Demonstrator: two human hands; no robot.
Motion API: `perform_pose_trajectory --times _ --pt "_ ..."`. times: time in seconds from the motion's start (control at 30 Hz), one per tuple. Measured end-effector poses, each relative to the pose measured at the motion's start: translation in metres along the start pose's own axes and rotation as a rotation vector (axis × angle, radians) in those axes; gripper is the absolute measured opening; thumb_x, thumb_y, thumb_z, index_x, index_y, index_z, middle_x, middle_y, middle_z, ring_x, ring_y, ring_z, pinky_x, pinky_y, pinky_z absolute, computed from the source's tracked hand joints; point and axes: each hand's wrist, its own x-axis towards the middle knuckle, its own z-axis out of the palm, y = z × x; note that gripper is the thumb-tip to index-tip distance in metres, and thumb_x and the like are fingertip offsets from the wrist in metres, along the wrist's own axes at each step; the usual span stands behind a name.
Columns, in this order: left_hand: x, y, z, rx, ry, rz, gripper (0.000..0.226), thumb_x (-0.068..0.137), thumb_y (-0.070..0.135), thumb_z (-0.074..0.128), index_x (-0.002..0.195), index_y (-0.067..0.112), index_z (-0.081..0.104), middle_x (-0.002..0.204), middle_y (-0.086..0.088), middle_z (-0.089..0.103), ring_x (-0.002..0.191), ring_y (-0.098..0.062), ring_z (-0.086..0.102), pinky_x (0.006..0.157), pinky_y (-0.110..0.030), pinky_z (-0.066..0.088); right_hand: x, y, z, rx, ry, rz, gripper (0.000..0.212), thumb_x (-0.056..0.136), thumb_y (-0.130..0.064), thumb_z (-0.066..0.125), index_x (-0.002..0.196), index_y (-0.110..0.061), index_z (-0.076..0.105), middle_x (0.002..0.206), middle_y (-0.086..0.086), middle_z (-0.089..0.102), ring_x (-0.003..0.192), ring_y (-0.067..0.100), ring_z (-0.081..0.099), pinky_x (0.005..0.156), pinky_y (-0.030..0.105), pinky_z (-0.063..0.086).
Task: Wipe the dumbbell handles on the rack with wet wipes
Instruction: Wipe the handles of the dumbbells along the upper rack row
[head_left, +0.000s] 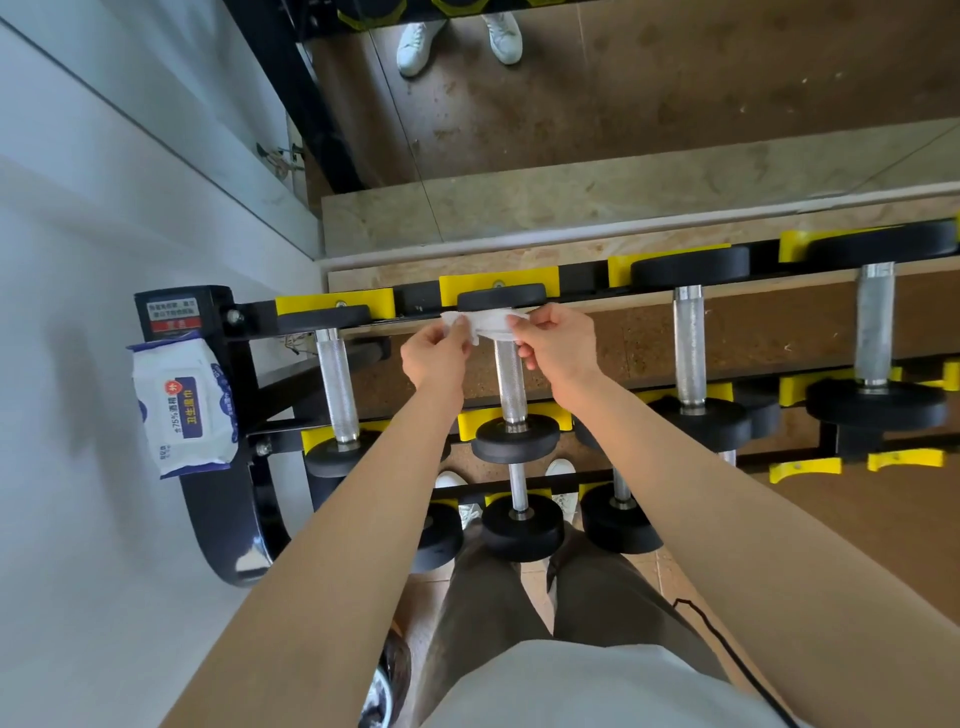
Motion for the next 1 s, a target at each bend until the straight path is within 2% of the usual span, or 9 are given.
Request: perform_pose_trajectory --times 0.07,0.17,0.23,0.47,0.53,0.67,0.77,0.87,1.0 --pt "0.000 0.002 -0.001 -0.027 -0.073 -0.048 0.015 0.092 0.021 0.075 0.078 0.014 0.072 0.075 -0.001 0.071 0.070 -0.010 0.065 0.072 -0.023 0.056 0.001 -0.004 -0.002 -0.027 0.005 -0.022 0.012 0.090 -0.015 0.073 0.084 -0.010 0.064 0.070 0.006 0.066 0.055 0.010 0.057 0.048 0.021 0.047" --pt "-0.006 0.008 -0.002 -0.060 -0.281 0.041 0.014 0.092 0.019 0.074 0.082 0.010 0.070 0.070 -0.002 0.064 0.061 -0.008 0.058 0.065 -0.019 0.051 0.006 -0.001 -0.019 -0.007 0.146 0.005 0.010 0.091 -0.017 0.072 0.093 -0.009 0.067 0.073 0.004 0.067 0.056 0.007 0.059 0.052 0.020 0.051" --pt "-0.010 0.007 -0.003 -0.018 -0.295 0.096 0.015 0.090 0.020 0.077 0.080 0.012 0.070 0.067 0.000 0.063 0.062 -0.010 0.058 0.069 -0.022 0.055 0.008 0.004 -0.027 0.017 0.201 0.039 0.012 0.091 -0.017 0.072 0.096 -0.007 0.067 0.074 0.004 0.067 0.056 0.008 0.059 0.053 0.021 0.051" --pt "0.000 -0.022 -0.022 0.159 -0.097 -0.021 0.010 0.089 0.024 0.078 0.083 0.019 0.071 0.081 -0.002 0.072 0.073 -0.013 0.067 0.078 -0.031 0.061 -0.009 0.012 -0.015 -0.136 -0.076 -0.043 0.009 0.090 -0.012 0.072 0.091 -0.010 0.063 0.079 0.011 0.070 0.058 0.010 0.061 0.050 0.019 0.050" --pt "-0.003 -0.023 -0.023 0.156 -0.144 -0.007 0.008 0.089 0.022 0.078 0.087 0.018 0.072 0.081 -0.001 0.073 0.072 -0.012 0.067 0.081 -0.032 0.062 -0.009 0.014 -0.022 -0.157 -0.045 -0.050 0.009 0.091 -0.013 0.071 0.093 -0.010 0.063 0.082 0.011 0.070 0.060 0.011 0.062 0.053 0.020 0.051" --pt "-0.015 -0.019 -0.026 0.174 -0.288 0.078 0.005 0.091 0.018 0.075 0.088 0.016 0.071 0.080 -0.002 0.071 0.069 -0.011 0.063 0.073 -0.026 0.056 -0.007 0.023 -0.041 -0.151 0.025 -0.030 0.012 0.091 -0.016 0.071 0.098 -0.008 0.065 0.086 0.008 0.071 0.063 0.009 0.063 0.055 0.019 0.051" --pt "-0.010 -0.025 -0.034 0.213 -0.250 0.051 0.004 0.092 0.018 0.075 0.090 0.015 0.072 0.082 -0.005 0.071 0.069 -0.012 0.062 0.070 -0.026 0.054 -0.014 0.028 -0.039 -0.168 -0.082 -0.017 0.011 0.091 -0.014 0.071 0.097 -0.007 0.065 0.083 0.007 0.070 0.061 0.008 0.063 0.053 0.020 0.051" --pt "-0.006 -0.034 -0.039 0.310 -0.204 0.059 0.012 0.089 0.021 0.077 0.095 0.012 0.073 0.088 -0.005 0.072 0.076 -0.015 0.066 0.076 -0.030 0.056 -0.022 0.030 -0.037 -0.147 -0.190 0.011 0.011 0.090 -0.011 0.072 0.096 -0.006 0.064 0.073 0.006 0.067 0.060 0.013 0.060 0.051 0.022 0.049" --pt "-0.018 -0.042 -0.043 0.480 -0.393 0.150 0.018 0.086 0.027 0.079 0.097 0.013 0.074 0.086 0.000 0.070 0.079 -0.014 0.062 0.071 -0.025 0.047 -0.020 0.036 -0.061 -0.207 -0.146 0.003 0.013 0.088 -0.012 0.075 0.094 -0.005 0.065 0.071 0.006 0.066 0.056 0.010 0.060 0.051 0.023 0.048"
